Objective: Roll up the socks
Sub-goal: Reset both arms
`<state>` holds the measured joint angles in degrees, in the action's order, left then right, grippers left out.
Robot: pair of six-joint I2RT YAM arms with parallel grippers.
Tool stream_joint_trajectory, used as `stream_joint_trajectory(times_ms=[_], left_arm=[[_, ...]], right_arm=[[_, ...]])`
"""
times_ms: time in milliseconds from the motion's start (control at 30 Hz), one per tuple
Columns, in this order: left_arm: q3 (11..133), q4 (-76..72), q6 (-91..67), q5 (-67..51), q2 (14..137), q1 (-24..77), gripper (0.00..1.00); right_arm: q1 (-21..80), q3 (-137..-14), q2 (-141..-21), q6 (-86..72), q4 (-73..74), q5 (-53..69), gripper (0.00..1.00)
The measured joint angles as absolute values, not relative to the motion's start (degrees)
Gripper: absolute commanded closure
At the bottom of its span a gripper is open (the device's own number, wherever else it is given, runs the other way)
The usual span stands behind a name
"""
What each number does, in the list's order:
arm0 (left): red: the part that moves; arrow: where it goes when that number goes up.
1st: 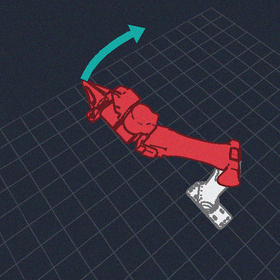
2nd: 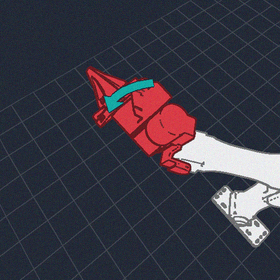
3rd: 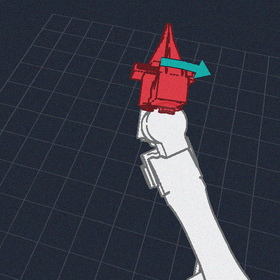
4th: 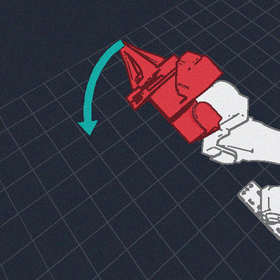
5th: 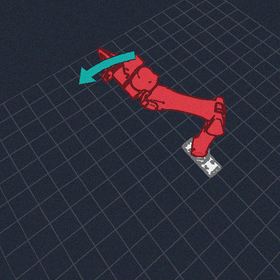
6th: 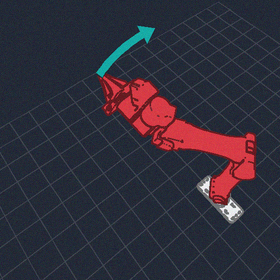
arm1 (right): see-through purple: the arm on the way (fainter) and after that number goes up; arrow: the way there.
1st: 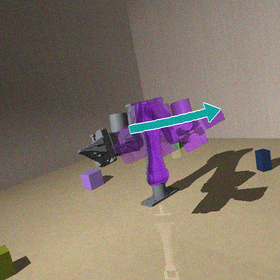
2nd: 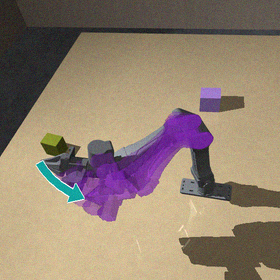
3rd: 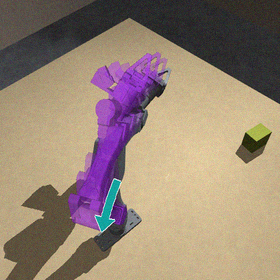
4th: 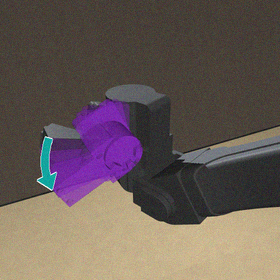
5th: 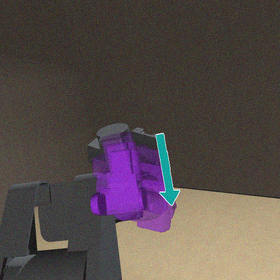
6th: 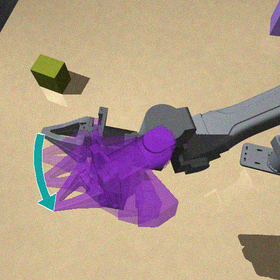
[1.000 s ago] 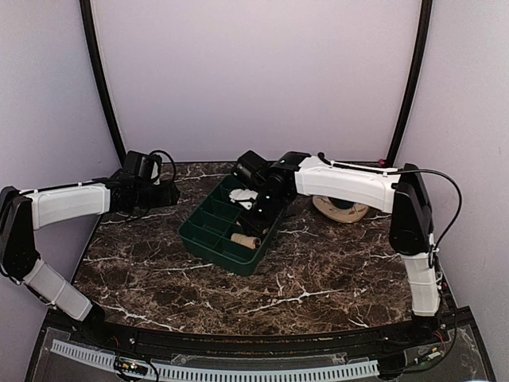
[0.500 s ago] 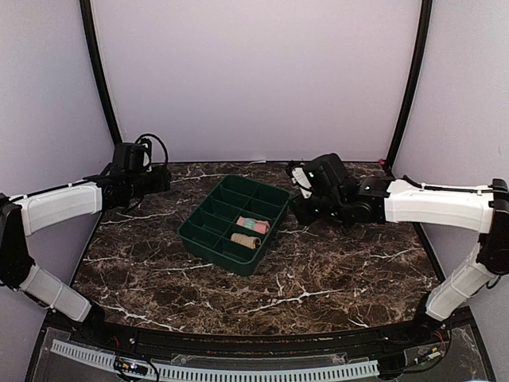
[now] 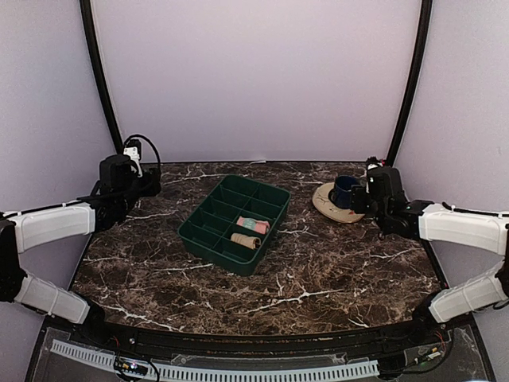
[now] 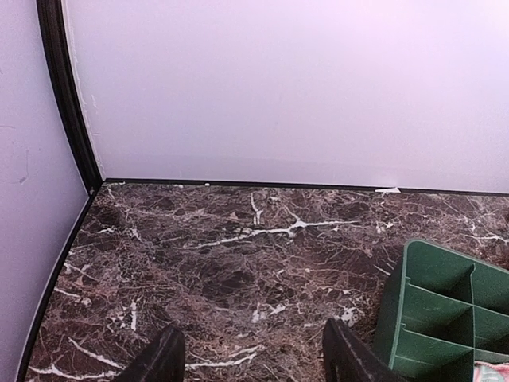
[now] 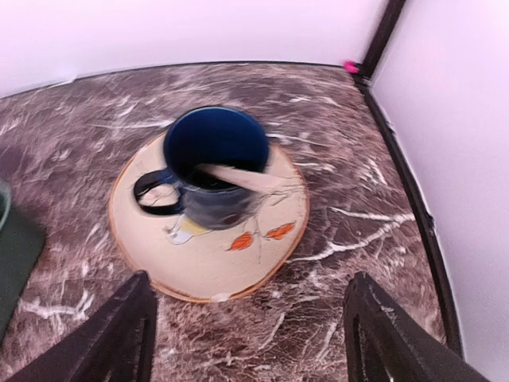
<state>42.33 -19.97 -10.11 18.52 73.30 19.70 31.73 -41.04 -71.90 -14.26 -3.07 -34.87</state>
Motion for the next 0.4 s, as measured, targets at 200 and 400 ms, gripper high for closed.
stream_joint_trajectory(times_ms=[200, 400], left_arm=[[40.8, -20.97, -8.27, 18.83, 73.34, 19.7, 0.38], [39.38, -21.8, -7.16, 19.35, 73.36, 19.7, 0.38]], right_arm=[[31.22, -40.23, -72.64, -19.7, -3.81, -43.31, 0.21], [31.22, -40.23, -74.32, -21.98, -2.35, -45.47, 0.16]])
